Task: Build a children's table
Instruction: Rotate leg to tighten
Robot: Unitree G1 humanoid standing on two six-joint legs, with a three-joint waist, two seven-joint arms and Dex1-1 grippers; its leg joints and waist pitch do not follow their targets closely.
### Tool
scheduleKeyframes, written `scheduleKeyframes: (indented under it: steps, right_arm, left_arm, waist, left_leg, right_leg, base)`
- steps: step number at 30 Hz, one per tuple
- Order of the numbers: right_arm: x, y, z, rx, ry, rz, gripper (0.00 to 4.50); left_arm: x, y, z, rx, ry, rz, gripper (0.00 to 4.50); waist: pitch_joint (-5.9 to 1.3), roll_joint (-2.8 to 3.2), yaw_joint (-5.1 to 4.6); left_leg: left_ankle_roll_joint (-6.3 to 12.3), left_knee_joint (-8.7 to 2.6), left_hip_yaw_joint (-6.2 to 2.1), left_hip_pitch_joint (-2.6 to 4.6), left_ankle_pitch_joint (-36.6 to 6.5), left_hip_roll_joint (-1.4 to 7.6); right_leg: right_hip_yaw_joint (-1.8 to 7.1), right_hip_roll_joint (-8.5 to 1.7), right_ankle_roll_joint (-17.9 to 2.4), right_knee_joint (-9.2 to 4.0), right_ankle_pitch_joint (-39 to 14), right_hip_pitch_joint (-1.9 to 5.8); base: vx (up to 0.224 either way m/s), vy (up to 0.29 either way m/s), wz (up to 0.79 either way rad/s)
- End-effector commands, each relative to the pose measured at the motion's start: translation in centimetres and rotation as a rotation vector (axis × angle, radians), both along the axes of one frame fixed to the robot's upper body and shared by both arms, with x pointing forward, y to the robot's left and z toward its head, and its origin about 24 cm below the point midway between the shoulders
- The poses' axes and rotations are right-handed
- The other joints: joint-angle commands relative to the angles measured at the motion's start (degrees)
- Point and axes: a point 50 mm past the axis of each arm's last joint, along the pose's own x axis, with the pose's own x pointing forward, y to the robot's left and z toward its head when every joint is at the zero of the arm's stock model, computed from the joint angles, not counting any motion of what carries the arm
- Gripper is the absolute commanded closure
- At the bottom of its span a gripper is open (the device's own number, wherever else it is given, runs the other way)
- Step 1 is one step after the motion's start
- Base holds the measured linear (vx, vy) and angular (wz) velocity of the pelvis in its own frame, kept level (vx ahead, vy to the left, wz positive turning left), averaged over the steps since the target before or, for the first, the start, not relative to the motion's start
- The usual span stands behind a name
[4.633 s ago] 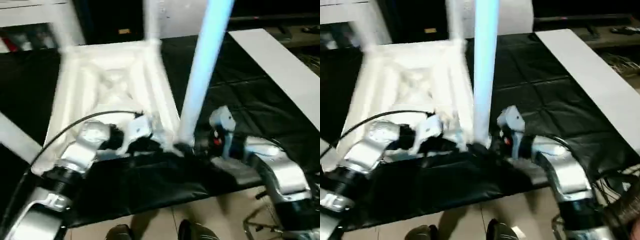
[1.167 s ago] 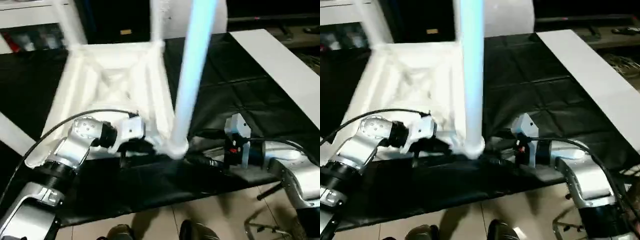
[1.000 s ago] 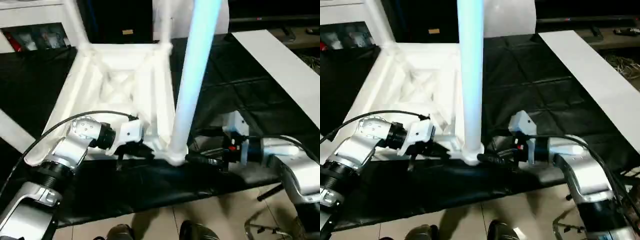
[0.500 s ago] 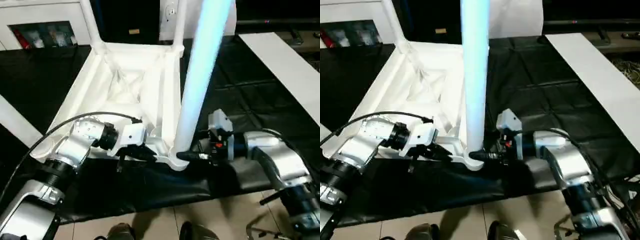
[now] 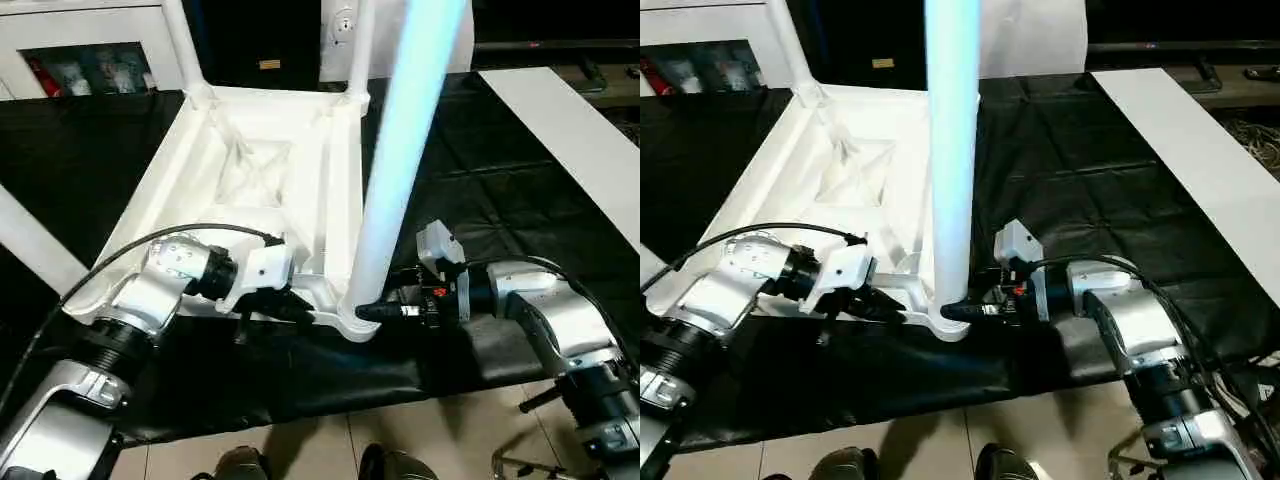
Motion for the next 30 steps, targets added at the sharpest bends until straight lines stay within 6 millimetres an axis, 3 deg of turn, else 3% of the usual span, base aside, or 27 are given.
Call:
scheduleKeyframes:
  steps: [1, 4, 6, 8, 10, 11, 12, 13, 15, 16, 17, 18, 19, 20, 21, 22, 23, 24, 25, 26, 27, 28, 29, 30]
  right_arm:
    - [-0.7, 1.2, -0.1, 0.057, 0.030, 0.018, 2.55]
    - [-1.0, 2.2, -0.2, 0.079, 0.038, -0.030, 2.55]
    - [-1.0, 3.2, -0.6, 0.066, 0.050, -0.099, 2.55]
    - [-0.9, 4.0, -0.7, 0.072, 0.058, -0.148, 2.55]
    - [-0.8, 4.5, -0.7, 0.080, 0.062, -0.185, 2.55]
    - [-0.5, 5.4, -0.6, 0.104, 0.074, -0.250, 2.55]
    - [-0.2, 6.2, -0.5, 0.120, 0.086, -0.304, 2.55]
    - [-0.1, 6.7, -0.4, 0.129, 0.096, -0.341, 2.55]
    - [0.4, 8.2, -0.3, 0.137, 0.114, -0.455, 2.55]
    - [0.7, 8.8, -0.3, 0.142, 0.120, -0.509, 2.55]
    - [0.8, 9.1, -0.2, 0.144, 0.123, -0.541, 2.55]
    - [1.2, 9.6, -0.2, 0.141, 0.120, -0.607, 2.55]
    - [1.6, 9.8, -0.2, 0.141, 0.121, -0.659, 2.55]
    - [1.6, 9.9, -0.2, 0.140, 0.121, -0.664, 2.55]
    - [2.1, 10.0, -0.3, 0.139, 0.123, -0.753, 2.55]
    - [2.2, 10.1, -0.3, 0.148, 0.124, -0.764, 2.55]
    - [2.4, 10.1, -0.2, 0.176, 0.118, -0.791, 1.99]
    - [2.4, 9.9, -0.1, 0.186, 0.105, -0.806, 1.99]
    - [2.4, 9.8, 0.0, 0.190, 0.096, -0.816, 1.85]
    - [2.3, 9.5, 0.1, 0.189, 0.078, -0.826, 1.83]
    - [2.1, 8.9, 0.0, 0.181, 0.054, -0.833, 1.75]
    - [2.1, 8.9, 0.0, 0.181, 0.054, -0.833, 1.63]
    - [1.7, 8.2, 0.0, 0.170, 0.021, -0.833, 1.48]
    - [1.7, 8.0, 0.0, 0.169, 0.016, -0.834, 1.48]
  left_arm:
    - [-0.2, -1.3, -0.7, -0.009, 0.019, 0.025, 4.50]
    - [-0.1, -2.4, -0.8, -0.030, 0.023, 0.076, 4.50]
    - [0.0, -3.5, -0.8, -0.064, 0.037, 0.115, 4.50]
    - [0.1, -4.3, -0.7, -0.075, 0.046, 0.142, 4.50]
    - [0.2, -4.9, -0.7, -0.079, 0.049, 0.164, 4.50]
    - [0.6, -5.5, -0.6, -0.092, 0.042, 0.210, 4.50]
    - [0.9, -6.1, -0.5, -0.107, 0.035, 0.254, 4.50]
    - [1.1, -6.5, -0.4, -0.116, 0.032, 0.284, 4.50]
    - [1.8, -7.5, -0.3, -0.125, 0.018, 0.360, 4.50]
    - [2.1, -7.7, -0.3, -0.121, 0.007, 0.391, 4.50]
    - [2.2, -7.9, -0.3, -0.118, 0.001, 0.408, 4.50]
    - [2.5, -8.0, -0.2, -0.116, -0.011, 0.436, 4.50]
    - [2.7, -8.0, -0.1, -0.117, -0.018, 0.454, 4.50]
    - [2.7, -8.0, -0.1, -0.118, -0.019, 0.455, 4.50]
    - [2.8, -8.0, 0.0, -0.116, -0.030, 0.463, 4.50]
    - [2.8, -8.0, 0.0, -0.113, -0.033, 0.460, 4.50]
    - [2.7, -7.8, 0.0, -0.104, -0.047, 0.437, 4.50]
    - [2.7, -7.5, 0.0, -0.098, -0.048, 0.424, 4.50]
    - [2.6, -7.3, -0.1, -0.095, -0.047, 0.421, 4.50]
    - [2.6, -6.9, -0.2, -0.087, -0.055, 0.401, 4.50]
    - [2.5, -6.3, -0.3, -0.070, -0.061, 0.384, 4.50]
    - [2.5, -6.3, -0.3, -0.070, -0.061, 0.384, 4.50]
    - [2.3, -5.5, -0.5, -0.049, -0.077, 0.344, 4.50]
    - [2.2, -5.3, -0.5, -0.045, -0.075, 0.340, 4.50]
  waist:
    - [-4.92, -0.60, -0.20]
    - [-4.55, -0.60, -0.27]
    - [-4.20, -0.73, -0.64]
    - [-3.63, -0.63, -0.95]
    - [-3.19, -0.64, -1.92]
    - [-3.35, -0.73, -2.66]
    - [-3.41, -0.52, -2.74]
    - [-3.38, -0.42, -3.45]
    - [-3.38, 0.44, -4.56]
    - [-3.35, 0.88, -5.20]
    - [-3.26, 1.18, -5.96]
    - [-2.84, 1.84, -6.01]
    - [-2.74, 2.81, -4.86]
    - [-2.02, 2.09, -3.38]
    - [-2.50, -1.03, -3.37]
    - [-2.47, -2.13, -3.78]
    - [-2.10, -3.03, -4.09]
    - [-2.92, -2.24, -3.62]
    - [-3.79, -0.34, -2.36]
    - [-4.64, 0.64, -2.91]
    - [-4.99, 0.93, -2.91]
    - [-4.88, 0.45, -3.24]
    - [-4.37, -0.07, -3.17]
    - [-4.11, -0.31, -3.46]
  left_leg:
    - [5.44, -3.03, 0.43, 0.02, -6.6, 1.06]
    - [4.77, -3.23, 0.40, 0.13, -8.3, 1.12]
    - [3.44, -3.44, 0.15, 0.07, -11.0, 0.88]
    - [2.41, -3.56, 0.01, 0.44, -14.4, 0.64]
    - [1.06, -3.41, -0.51, 1.11, -18.8, 0.07]
    - [0.79, -3.42, -0.79, 0.73, -18.8, -0.03]
    - [0.72, -3.44, -0.93, 0.75, -19.0, -0.05]
    - [0.55, -3.60, -1.22, 0.59, -19.8, 0.14]
    - [0.42, -3.84, -1.82, 1.05, -23.4, 0.53]
    - [0.29, -4.18, -2.45, 1.24, -27.0, 1.01]
    - [0.55, -4.97, -3.17, 0.90, -31.4, 1.88]
    - [0.40, -6.03, -3.63, 0.63, -35.2, 2.79]
    - [-0.49, -10.00, -4.15, -1.18, -44.4, 5.79]
    - [-0.13, -12.40, -2.54, -1.52, -48.6, 6.07]
    - [-1.15, -6.11, -0.55, 3.93, -40.4, 1.07]
    - [-1.21, -0.09, -0.26, 6.47, -30.0, -2.39]
    - [0.92, 5.39, -0.60, 5.61, -14.9, -4.15]
    - [2.01, 3.42, -1.46, 2.00, -11.5, -3.47]
    - [2.08, -2.17, -2.98, -0.66, -9.3, -0.62]
    - [1.25, -3.39, -3.61, 0.11, -8.2, 0.38]
    - [1.10, -3.43, -3.39, 0.58, -7.0, 0.48]
    - [1.40, -3.70, -2.86, 0.68, -6.1, 0.54]
    - [1.81, -3.75, -2.27, 1.14, -10.2, 0.24]
    - [1.98, -3.70, -1.99, 1.41, -13.2, -0.05]
  right_leg:
    - [2.91, -2.65, -12.1, -3.17, -15.1, 4.19]
    - [2.97, -2.75, -10.9, -3.74, -18.4, 4.00]
    - [2.71, -2.77, -8.6, -4.40, -25.0, 3.94]
    - [2.38, -2.85, -5.9, -5.48, -32.6, 3.50]
    - [1.18, -3.06, -1.4, -7.30, -42.5, 3.43]
    - [0.74, -3.03, -0.2, -7.63, -42.8, 3.87]
    - [0.47, -3.11, 0.1, -7.81, -42.9, 3.89]
    - [-0.04, -3.03, 0.3, -7.95, -41.9, 4.04]
    - [-1.36, -2.93, 0.3, -8.72, -40.2, 4.31]
    - [-2.44, -2.93, 0.5, -9.01, -38.3, 4.96]
    - [-3.25, -2.69, 0.8, -8.58, -35.0, 6.02]
    - [-3.30, -2.54, 0.7, -7.55, -33.2, 6.53]
    - [-1.22, -1.94, -2.1, 1.36, -21.0, 8.61]
    - [1.16, -1.09, -2.5, 5.49, -13.0, 7.65]
    - [3.89, -2.06, -0.6, -2.84, -33.6, 1.71]
    - [1.96, -3.82, 1.8, -8.85, -51.0, -1.25]
    - [1.85, -6.10, 5.8, -12.72, -69.8, -1.18]
    - [2.59, -7.81, 6.0, -10.76, -66.5, 3.88]
    - [2.50, -7.02, 4.1, -7.26, -50.1, 6.95]
    - [1.53, -4.42, 0.3, -5.47, -30.8, 6.08]
    - [1.56, -3.81, -2.3, -4.78, -22.7, 5.68]
    - [1.92, -3.25, -6.7, -3.98, -13.4, 5.43]
    - [2.00, -2.78, -7.6, -4.77, -18.5, 4.86]
    - [2.06, -2.77, -7.3, -5.26, -23.6, 4.51]
  base:
    - [0.000, 0.000, 0.00]
    - [0.000, 0.000, 0.00]
    - [0.000, 0.000, 0.00]
    - [-0.057, 0.006, -0.02]
    - [-0.056, 0.012, -0.05]
    - [-0.052, 0.016, -0.07]
    - [0.000, 0.000, 0.00]
    - [0.000, 0.000, 0.00]
    - [0.000, 0.000, 0.00]
    - [-0.047, 0.051, -0.11]
    - [-0.047, 0.051, -0.11]
    - [-0.055, 0.036, -0.11]
    - [-0.081, 0.004, -0.03]
    - [-0.081, 0.004, -0.03]
    - [-0.022, -0.054, 0.18]
    - [0.030, -0.111, 0.09]
    - [0.030, -0.111, 0.09]
    - [0.085, -0.061, -0.39]
    - [0.111, 0.013, -0.43]
    - [0.111, 0.013, -0.43]
    - [0.000, 0.000, 0.00]
    - [0.000, 0.000, 0.00]
    - [0.000, 0.000, 0.00]
    - [0.000, 0.000, 0.00]
